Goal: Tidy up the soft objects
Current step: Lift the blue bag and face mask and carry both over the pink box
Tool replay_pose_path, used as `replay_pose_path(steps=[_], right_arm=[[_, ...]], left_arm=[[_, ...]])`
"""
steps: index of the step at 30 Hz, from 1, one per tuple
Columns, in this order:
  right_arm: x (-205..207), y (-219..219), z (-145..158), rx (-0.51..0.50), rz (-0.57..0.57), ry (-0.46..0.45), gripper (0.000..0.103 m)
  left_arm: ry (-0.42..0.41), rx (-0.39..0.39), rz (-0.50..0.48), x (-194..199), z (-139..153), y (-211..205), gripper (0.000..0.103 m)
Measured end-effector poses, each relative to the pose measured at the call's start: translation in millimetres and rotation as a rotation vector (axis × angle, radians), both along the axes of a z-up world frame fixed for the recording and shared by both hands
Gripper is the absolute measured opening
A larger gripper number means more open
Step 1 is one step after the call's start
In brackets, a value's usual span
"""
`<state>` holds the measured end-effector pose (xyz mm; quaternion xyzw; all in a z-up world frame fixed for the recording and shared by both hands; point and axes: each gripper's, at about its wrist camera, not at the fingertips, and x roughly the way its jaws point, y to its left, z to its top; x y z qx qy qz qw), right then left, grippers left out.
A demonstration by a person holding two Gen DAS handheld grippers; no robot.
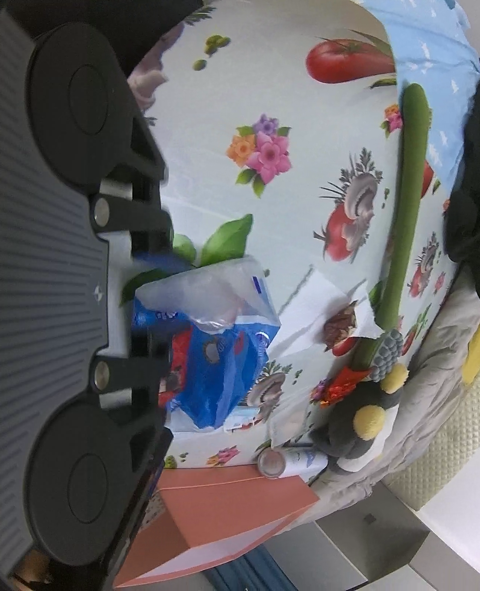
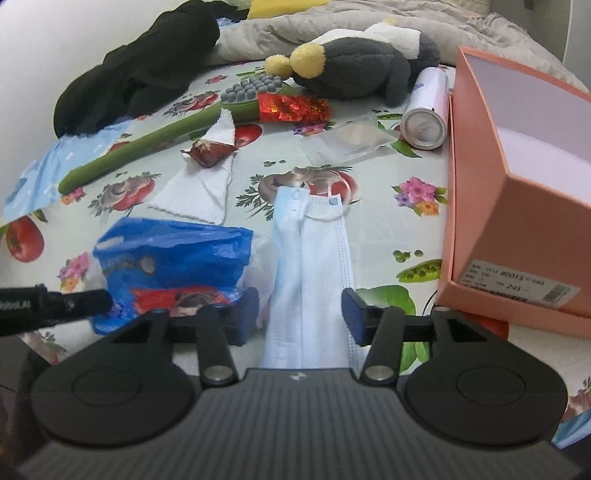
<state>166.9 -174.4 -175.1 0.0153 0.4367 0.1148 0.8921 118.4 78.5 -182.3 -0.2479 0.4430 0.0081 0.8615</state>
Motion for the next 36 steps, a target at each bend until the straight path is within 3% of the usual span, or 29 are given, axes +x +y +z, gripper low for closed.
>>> replay_pose_path(steps=[1,8,14,24,30,32,35,36], right_arm=[[-0.3,-0.7,-0.3,0.004,-0.001,-0.001,0.054],[6.2,0.9,-8.8,0.001,-0.001,-0.001,0.054],[7.4,-0.4,-13.2,0.002,-0.005,0.017,0.053],[-14.0,-8.7,-4.2,0.029,0.001,0.011,0.053],[-13.9,-4.5,-19.5,-0.021,0.017,0.024,0.049],[-14.5,-1.8,-23.5,-0.044,0.028,0.013,0.047],[-14.3,-1.0,-24.2,-0.069,0.028,0.001,0.036],[-13.9,-2.1,-24.1,-0.073,0.026,0.0,0.024]], left_arm=[[-0.002,-0.004,0.0,-1.5,-0.4,1.5,0.06],[-0.019,-0.007,-0.044,3.7,-0.5,6.0,0.069],[-0.005,0.03,-0.1,16.4,-4.4,-3.3,0.07],[0.015,0.041,-0.091,20.2,-15.3,-13.8,0.068],[0.032,0.101,-0.116,22.9,-16.8,-23.5,0.055],[0.039,0.129,-0.133,24.8,-17.0,-27.1,0.045],[0.042,0.135,-0.143,29.2,-17.6,-30.6,0.036],[0.039,0.144,-0.144,30.6,-17.6,-32.6,0.034]])
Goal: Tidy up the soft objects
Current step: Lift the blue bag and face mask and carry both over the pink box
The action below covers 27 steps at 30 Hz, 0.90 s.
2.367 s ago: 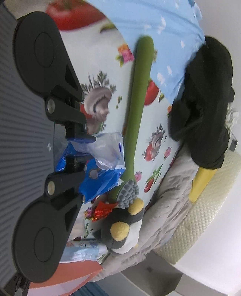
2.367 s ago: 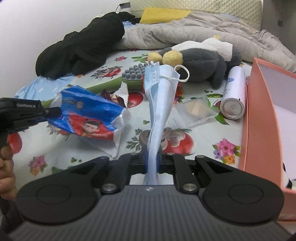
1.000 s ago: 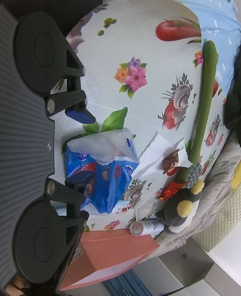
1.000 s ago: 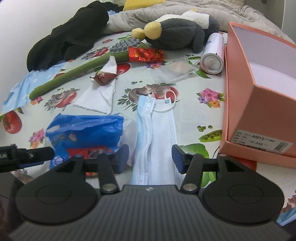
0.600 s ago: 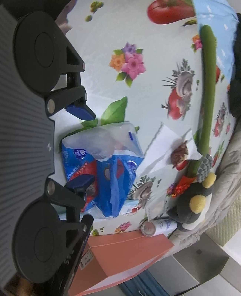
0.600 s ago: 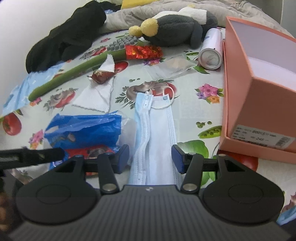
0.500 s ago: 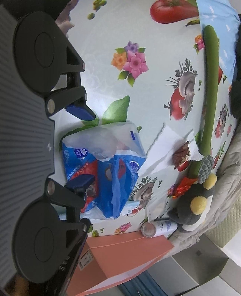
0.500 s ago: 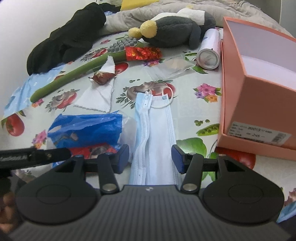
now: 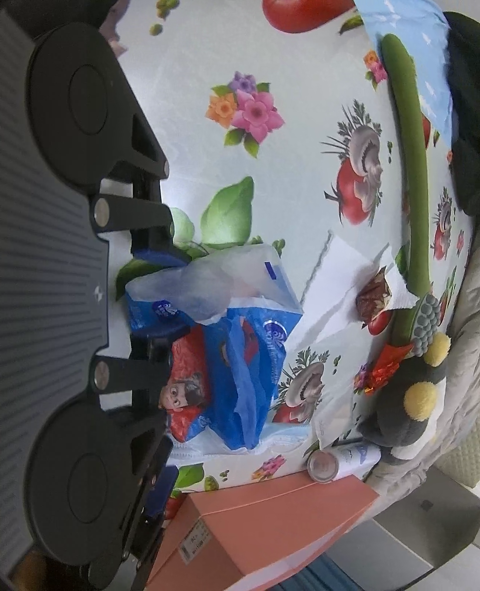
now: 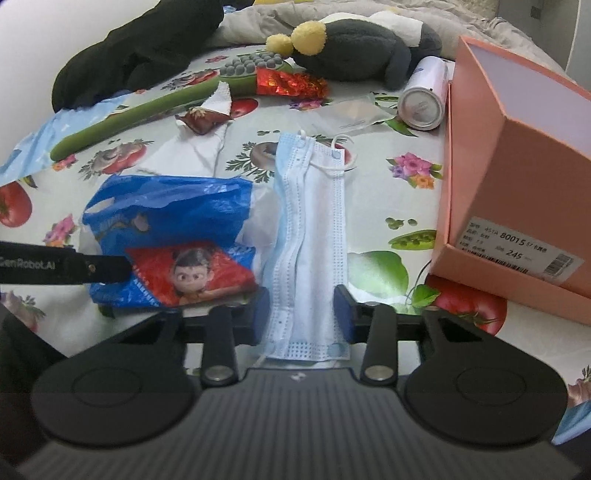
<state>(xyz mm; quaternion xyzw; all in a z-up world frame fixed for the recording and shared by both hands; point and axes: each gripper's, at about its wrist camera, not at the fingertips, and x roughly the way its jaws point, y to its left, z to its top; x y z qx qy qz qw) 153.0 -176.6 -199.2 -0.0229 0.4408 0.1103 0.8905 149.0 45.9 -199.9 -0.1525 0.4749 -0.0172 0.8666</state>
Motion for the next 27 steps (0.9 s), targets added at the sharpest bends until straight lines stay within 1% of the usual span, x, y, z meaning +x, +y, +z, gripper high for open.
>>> replay_pose_path(steps=[1,2,3,4,8,13,20,27], right_arm=[[0.7,-2.1,0.4,0.001,-0.004,0.001,0.017],[1.5,-4.5,0.7,0.008,-0.01,0.005,0.015],[2.7,-8.3,1.5,0.023,-0.018,0.011,0.011],[3.3,-10.5,2.4,0.03,-0.023,0.015,0.008],[1.1,-16.3,10.8,0.034,-0.041,0.008,0.007],[-6.7,-24.7,37.7,0.028,-0.051,-0.042,0.007],[-24.3,-33.2,82.8,0.057,-0.059,-0.114,0.007],[-44.1,-45.7,126.7,0.096,-0.077,-0.189,0.007]], left_arm=[[-0.003,0.003,-0.003,1.0,0.4,-1.6,0.03],[-0.003,-0.008,-0.006,2.0,0.8,-3.6,0.027],[0.0,-0.022,-0.005,2.8,1.0,-4.6,0.026],[0.002,-0.036,0.0,3.3,1.4,-5.6,0.024],[-0.006,-0.064,0.02,1.8,8.8,-8.1,0.018],[-0.037,-0.066,0.026,-2.2,28.2,-8.9,0.015],[-0.1,-0.084,0.025,-12.2,66.4,-7.6,0.014],[-0.153,-0.079,0.0,-23.8,110.2,-17.7,0.014]])
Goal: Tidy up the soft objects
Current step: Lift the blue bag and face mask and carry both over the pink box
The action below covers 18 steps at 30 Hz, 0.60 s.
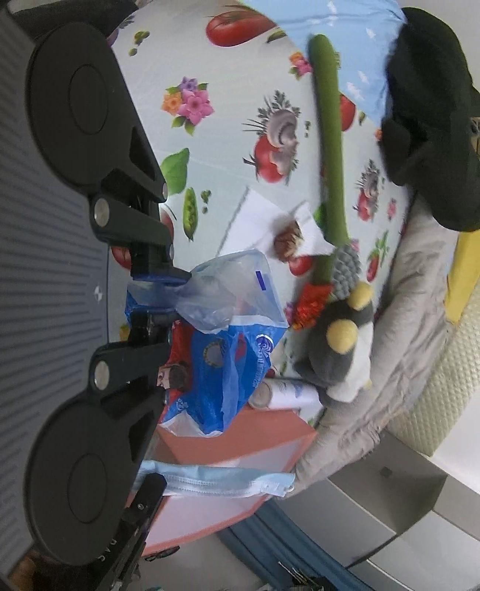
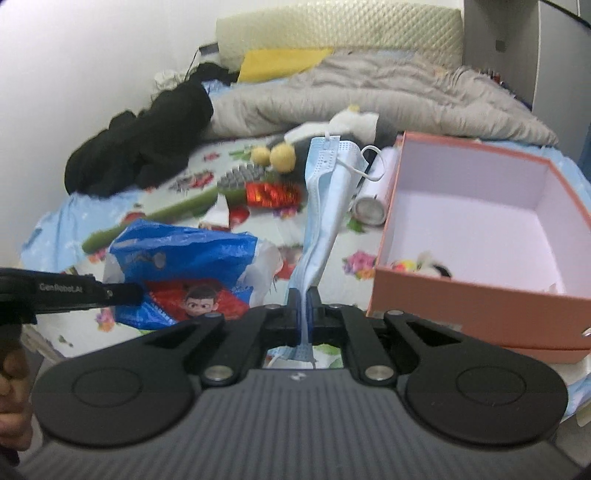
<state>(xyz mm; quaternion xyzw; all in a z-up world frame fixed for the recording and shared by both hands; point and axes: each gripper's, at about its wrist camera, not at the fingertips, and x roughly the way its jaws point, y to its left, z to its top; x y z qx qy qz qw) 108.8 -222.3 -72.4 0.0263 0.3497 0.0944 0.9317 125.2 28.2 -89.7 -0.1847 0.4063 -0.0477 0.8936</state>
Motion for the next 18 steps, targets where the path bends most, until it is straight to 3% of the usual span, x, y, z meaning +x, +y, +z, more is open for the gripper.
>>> replay_pose_path(steps=[10,18], right_arm=[[-19.2,-39.9,39.0,0.016,-0.056,-0.064,0.007],[-26.9,-85.3,50.8,0.022,-0.139,-0.074,0.007]], left_arm=[[-0.076,0.013,-0.086,-4.1,49.1,-47.3,0.014],[-0.1,0.037,-0.182,5.7,65.4,-108.0,0.014]])
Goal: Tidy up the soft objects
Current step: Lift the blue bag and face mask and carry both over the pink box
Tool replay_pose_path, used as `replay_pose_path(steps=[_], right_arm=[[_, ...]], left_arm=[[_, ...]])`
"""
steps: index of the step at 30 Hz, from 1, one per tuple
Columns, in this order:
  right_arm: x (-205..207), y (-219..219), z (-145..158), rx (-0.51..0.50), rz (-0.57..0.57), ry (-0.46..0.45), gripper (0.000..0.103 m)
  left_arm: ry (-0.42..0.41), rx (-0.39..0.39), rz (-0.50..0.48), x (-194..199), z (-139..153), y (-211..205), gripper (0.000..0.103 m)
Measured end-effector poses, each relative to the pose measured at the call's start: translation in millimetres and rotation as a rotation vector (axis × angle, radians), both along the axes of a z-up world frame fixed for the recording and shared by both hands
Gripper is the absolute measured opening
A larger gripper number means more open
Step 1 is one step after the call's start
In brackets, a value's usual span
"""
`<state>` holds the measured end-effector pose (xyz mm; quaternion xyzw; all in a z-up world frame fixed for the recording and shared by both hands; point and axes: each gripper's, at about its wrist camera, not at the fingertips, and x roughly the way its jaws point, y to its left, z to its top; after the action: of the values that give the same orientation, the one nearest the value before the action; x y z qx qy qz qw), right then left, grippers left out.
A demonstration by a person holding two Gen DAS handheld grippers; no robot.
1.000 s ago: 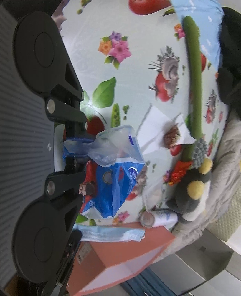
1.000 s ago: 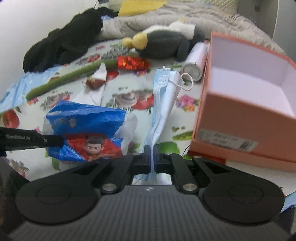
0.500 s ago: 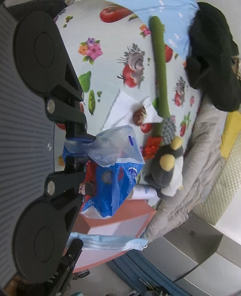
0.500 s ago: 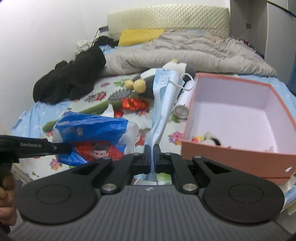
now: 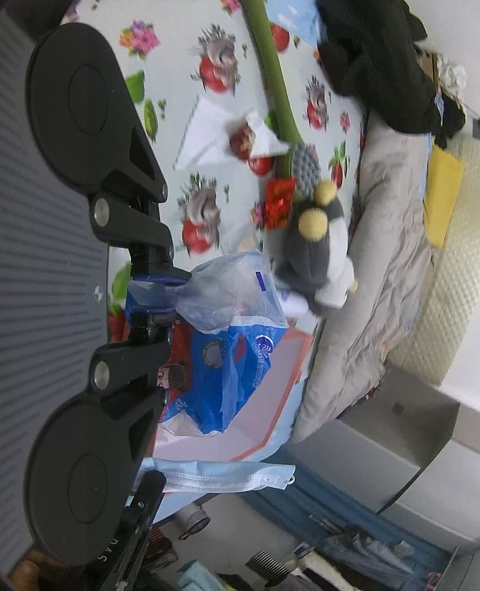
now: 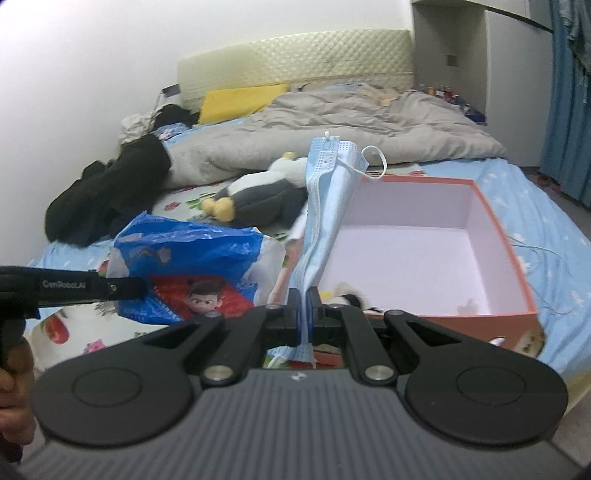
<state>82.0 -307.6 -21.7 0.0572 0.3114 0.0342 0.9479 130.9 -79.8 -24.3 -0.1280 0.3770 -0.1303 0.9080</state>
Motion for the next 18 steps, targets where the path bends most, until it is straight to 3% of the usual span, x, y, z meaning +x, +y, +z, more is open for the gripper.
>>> replay_pose_path(steps=[8,18], right_arm=[[18.5,-43.8,-10.3,0.026,-0.045,0.037,0.007],[70.4,-92.9,-34.3,0.041,-0.085,0.093,0.007]], left_arm=[[0.033,0.032,-0.062,40.2,-2.5,-57.2,0.014],[0.094,0.106,-0.129,109.3,-22.5,-116.3,0.014]])
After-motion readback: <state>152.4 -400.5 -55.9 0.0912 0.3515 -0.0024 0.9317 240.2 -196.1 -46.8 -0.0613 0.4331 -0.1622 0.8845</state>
